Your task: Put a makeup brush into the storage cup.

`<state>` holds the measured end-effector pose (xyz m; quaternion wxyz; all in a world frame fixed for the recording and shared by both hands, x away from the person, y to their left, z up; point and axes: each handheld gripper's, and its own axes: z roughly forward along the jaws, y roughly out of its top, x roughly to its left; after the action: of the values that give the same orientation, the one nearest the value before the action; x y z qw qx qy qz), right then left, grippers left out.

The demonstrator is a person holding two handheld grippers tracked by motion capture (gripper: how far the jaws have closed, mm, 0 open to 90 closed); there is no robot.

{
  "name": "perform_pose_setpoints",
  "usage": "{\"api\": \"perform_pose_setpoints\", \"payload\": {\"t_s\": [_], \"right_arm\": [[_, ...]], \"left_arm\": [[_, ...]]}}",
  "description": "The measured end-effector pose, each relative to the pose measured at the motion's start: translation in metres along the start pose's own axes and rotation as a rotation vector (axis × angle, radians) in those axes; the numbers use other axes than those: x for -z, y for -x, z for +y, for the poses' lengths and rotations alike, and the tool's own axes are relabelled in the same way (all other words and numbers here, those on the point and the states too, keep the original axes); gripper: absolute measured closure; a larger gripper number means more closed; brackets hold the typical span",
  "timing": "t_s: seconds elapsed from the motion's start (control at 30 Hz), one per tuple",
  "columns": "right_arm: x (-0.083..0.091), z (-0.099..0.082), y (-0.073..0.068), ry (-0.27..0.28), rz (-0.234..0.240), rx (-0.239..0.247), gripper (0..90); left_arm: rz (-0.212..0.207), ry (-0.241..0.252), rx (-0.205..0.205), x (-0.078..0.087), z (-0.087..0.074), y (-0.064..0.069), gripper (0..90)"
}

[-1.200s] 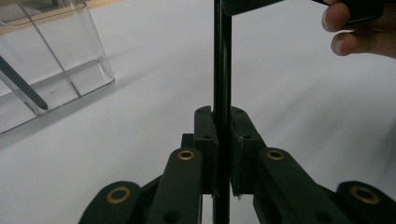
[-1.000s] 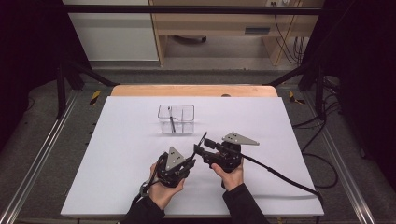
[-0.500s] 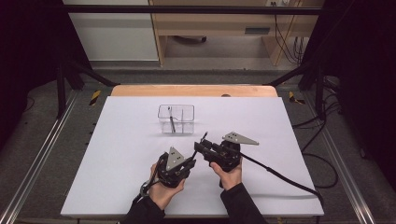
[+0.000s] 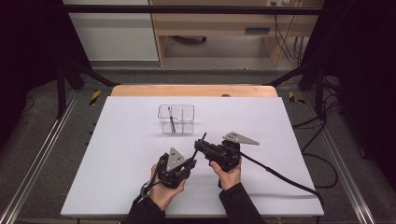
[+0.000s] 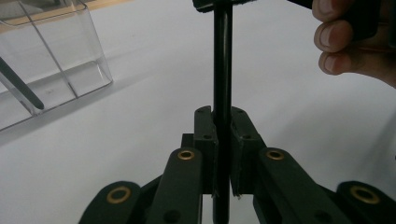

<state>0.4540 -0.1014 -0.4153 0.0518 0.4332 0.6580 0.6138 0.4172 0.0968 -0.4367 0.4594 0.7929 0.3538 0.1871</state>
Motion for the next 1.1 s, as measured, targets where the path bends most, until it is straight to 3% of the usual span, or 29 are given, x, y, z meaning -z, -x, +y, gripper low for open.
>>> {"api": "perform_pose_setpoints", "payload": {"t_s": [0.4, 0.77, 0.9, 1.1], "right_arm": [[0.002, 0.001, -0.002, -0.001, 0.062, 0.000, 83.9], [0.006, 0.003, -0.001, -0.013, 0.025, 0.075, 84.1], [0.006, 0.002, -0.001, -0.013, 0.023, 0.092, 84.1], [0.007, 0.002, -0.002, -0.012, 0.032, 0.107, 84.1]], "left_arm": [[-0.020, -0.005, -0.011, -0.001, 0.000, 0.000, 80.5], [-0.043, 0.032, -0.036, 0.007, 0.007, -0.006, 45.4], [-0.044, 0.042, -0.055, 0.008, 0.010, -0.004, 39.0], [-0.051, 0.050, -0.070, 0.005, 0.016, 0.000, 36.7]]}}
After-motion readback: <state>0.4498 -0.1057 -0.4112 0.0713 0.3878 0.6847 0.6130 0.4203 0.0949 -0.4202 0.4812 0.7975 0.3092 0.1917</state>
